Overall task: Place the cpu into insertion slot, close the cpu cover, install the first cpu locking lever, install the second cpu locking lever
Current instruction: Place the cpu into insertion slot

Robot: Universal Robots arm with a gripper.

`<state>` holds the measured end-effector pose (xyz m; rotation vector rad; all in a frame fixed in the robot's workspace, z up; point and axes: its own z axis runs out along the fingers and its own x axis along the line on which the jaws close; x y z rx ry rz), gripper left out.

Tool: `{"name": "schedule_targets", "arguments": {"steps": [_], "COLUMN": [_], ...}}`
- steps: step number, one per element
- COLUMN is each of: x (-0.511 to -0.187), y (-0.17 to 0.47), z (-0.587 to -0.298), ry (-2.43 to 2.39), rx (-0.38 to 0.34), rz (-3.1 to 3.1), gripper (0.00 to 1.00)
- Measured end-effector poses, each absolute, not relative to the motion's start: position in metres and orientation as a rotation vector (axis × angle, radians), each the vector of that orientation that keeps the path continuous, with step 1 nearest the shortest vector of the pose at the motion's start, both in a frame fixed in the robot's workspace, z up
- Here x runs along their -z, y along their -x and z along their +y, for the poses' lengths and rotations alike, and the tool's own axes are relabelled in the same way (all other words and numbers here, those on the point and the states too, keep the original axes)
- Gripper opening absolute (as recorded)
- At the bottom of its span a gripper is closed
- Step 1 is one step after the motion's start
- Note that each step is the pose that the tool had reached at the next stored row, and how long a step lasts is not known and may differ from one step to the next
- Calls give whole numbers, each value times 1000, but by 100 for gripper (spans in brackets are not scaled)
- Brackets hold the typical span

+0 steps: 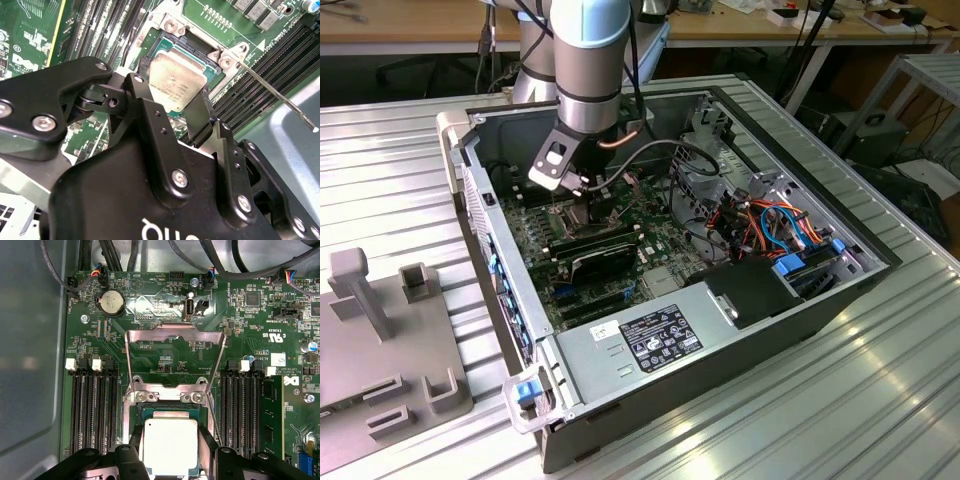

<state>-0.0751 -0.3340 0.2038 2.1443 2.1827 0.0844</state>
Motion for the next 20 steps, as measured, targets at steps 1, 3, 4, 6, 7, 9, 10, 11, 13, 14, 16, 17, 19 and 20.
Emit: {"name": "schedule_targets", "arguments": {"steps": [1,3,4,6,7,9,10,11,13,14,16,17,19,20], "x": [-204,-203,-202,-201,-200,-200,-200,-200,-200,-200,-200,-200,-200,-199], "y": [75,75,75,75,75,75,75,75,75,75,75,75,75,75], "z": [-334,-334,-334,-334,-334,-334,-334,-334,-334,-334,-334,-334,-334,-334], "ry": [-2144,-2144,-2144,-2144,-2144,-2144,-2144,-2144,-2144,-2144,-2144,-2144,-2144,-2144], "rx": [-85,-85,-84,-83,-84,-84,-84,-84,-84,-84,-84,-84,-84,-84], "rz": [2183,2183,2183,2183,2183,2183,2183,2183,2183,2183,2183,2183,2183,2183], "gripper": [53,53,53,53,53,53,53,53,53,53,53,53,53,53]}}
